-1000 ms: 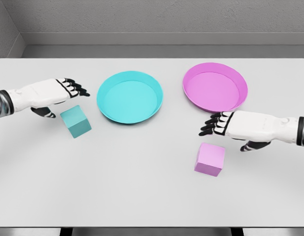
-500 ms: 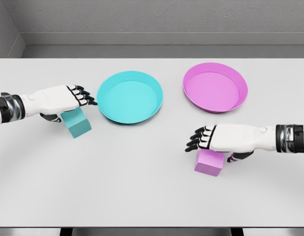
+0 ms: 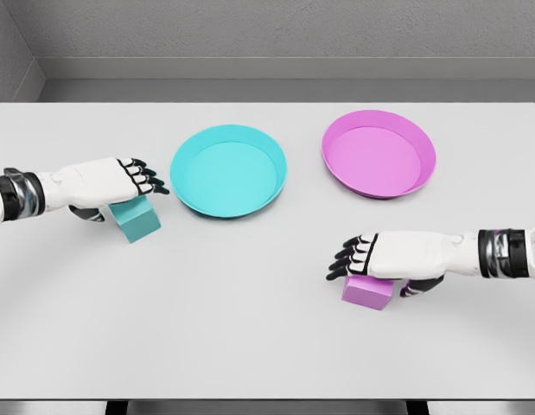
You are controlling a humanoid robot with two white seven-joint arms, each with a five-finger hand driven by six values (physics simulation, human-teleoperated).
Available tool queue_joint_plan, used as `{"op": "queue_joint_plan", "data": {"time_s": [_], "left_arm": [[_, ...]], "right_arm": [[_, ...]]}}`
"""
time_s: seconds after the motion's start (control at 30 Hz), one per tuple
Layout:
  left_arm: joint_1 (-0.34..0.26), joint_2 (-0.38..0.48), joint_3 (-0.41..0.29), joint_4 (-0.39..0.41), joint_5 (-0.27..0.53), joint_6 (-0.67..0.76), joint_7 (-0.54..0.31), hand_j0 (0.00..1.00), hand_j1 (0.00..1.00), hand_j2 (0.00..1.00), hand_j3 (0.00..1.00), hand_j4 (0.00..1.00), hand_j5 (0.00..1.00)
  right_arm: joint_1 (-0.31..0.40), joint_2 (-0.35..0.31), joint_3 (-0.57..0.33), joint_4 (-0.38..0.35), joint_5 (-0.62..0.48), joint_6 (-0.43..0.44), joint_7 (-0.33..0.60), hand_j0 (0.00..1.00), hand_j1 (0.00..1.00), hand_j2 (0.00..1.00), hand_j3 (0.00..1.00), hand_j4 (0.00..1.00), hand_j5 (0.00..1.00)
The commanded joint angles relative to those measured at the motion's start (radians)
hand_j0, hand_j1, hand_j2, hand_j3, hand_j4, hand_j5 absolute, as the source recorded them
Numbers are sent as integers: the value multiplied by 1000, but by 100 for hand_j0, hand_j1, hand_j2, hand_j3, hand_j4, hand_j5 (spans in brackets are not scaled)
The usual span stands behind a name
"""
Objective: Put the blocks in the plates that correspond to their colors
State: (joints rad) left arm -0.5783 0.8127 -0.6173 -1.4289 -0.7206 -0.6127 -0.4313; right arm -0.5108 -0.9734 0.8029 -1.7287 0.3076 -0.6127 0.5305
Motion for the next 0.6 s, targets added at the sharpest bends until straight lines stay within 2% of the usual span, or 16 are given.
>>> {"op": "queue_joint_plan", "data": {"time_s": [0.0,0.07,0.1,0.23,0.37,0.5,0.57], "left_arm": [[0,2,1,-7,4,2,0,100,100,100,100,100,100],[3,0,1,-13,3,2,2,98,98,98,98,98,98],[3,0,1,-16,3,2,0,94,94,94,94,94,94],[5,0,-12,-35,-5,2,0,83,83,83,83,83,83],[5,-1,-13,-39,-19,2,0,79,79,79,79,79,79],[5,0,-13,-42,-33,2,0,70,70,70,70,70,70],[5,0,-16,-42,-39,2,0,63,63,63,63,63,63]], "right_arm": [[0,-1,1,0,8,2,0,91,91,91,91,91,91],[0,-1,1,0,30,2,0,66,66,66,66,66,66],[0,-1,1,0,30,2,0,62,62,62,62,62,62],[0,-1,1,-2,31,2,0,60,60,60,60,60,60],[0,-1,1,-2,31,2,0,60,60,60,60,60,60],[-9,-1,1,-5,33,2,0,57,57,57,57,57,57],[-25,1,-4,-8,33,2,0,57,57,57,57,57,57]]}}
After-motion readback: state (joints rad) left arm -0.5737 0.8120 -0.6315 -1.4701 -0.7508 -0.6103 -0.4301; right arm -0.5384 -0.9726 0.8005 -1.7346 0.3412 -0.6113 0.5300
